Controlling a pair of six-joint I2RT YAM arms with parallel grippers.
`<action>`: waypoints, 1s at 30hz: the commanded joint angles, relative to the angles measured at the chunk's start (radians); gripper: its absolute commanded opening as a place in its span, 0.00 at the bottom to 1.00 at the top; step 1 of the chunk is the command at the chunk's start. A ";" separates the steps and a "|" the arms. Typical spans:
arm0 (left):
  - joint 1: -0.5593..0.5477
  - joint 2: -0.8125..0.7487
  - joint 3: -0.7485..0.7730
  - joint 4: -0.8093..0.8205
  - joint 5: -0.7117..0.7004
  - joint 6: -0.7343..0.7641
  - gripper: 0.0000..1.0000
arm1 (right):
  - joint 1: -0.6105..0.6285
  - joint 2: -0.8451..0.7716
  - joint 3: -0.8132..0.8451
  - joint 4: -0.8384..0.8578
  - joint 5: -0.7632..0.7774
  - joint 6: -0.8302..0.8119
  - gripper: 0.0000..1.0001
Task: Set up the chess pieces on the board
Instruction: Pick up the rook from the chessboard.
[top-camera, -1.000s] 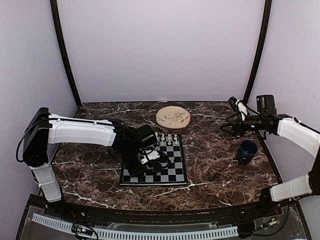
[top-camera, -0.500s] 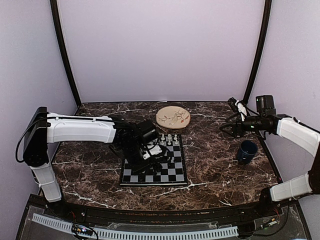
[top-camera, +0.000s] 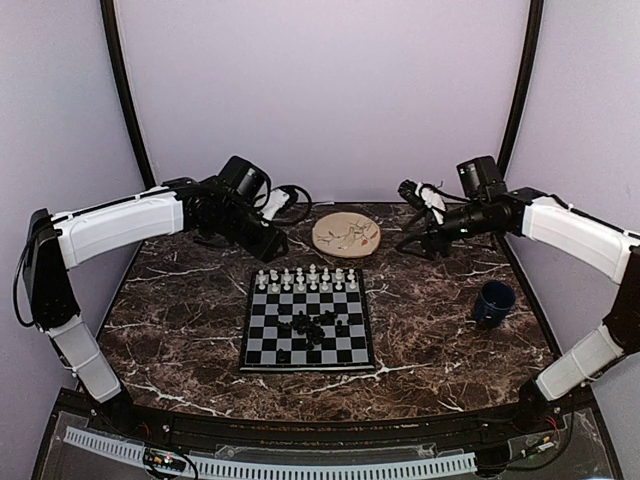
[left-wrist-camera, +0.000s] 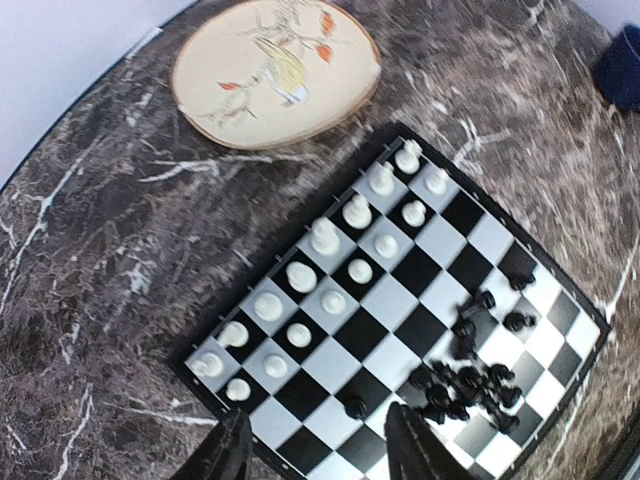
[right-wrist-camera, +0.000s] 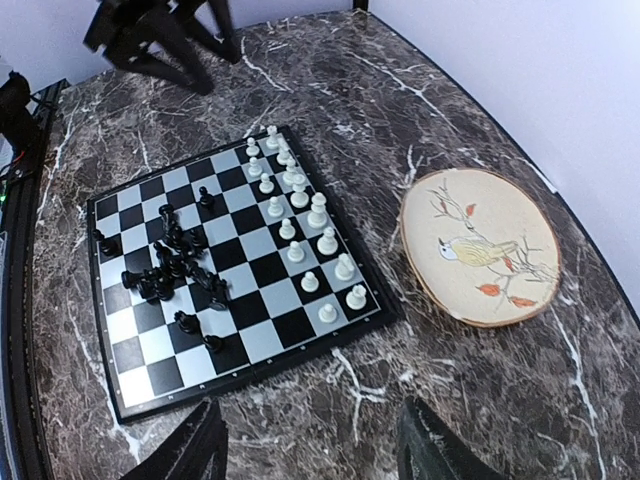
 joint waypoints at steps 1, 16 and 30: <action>0.083 -0.009 0.006 0.158 0.051 -0.086 0.47 | 0.132 0.115 0.122 -0.122 0.106 -0.055 0.56; 0.212 -0.210 -0.229 0.311 -0.094 -0.163 0.57 | 0.457 0.521 0.400 -0.310 0.248 -0.086 0.51; 0.220 -0.204 -0.228 0.305 -0.086 -0.169 0.58 | 0.542 0.584 0.377 -0.284 0.441 -0.084 0.50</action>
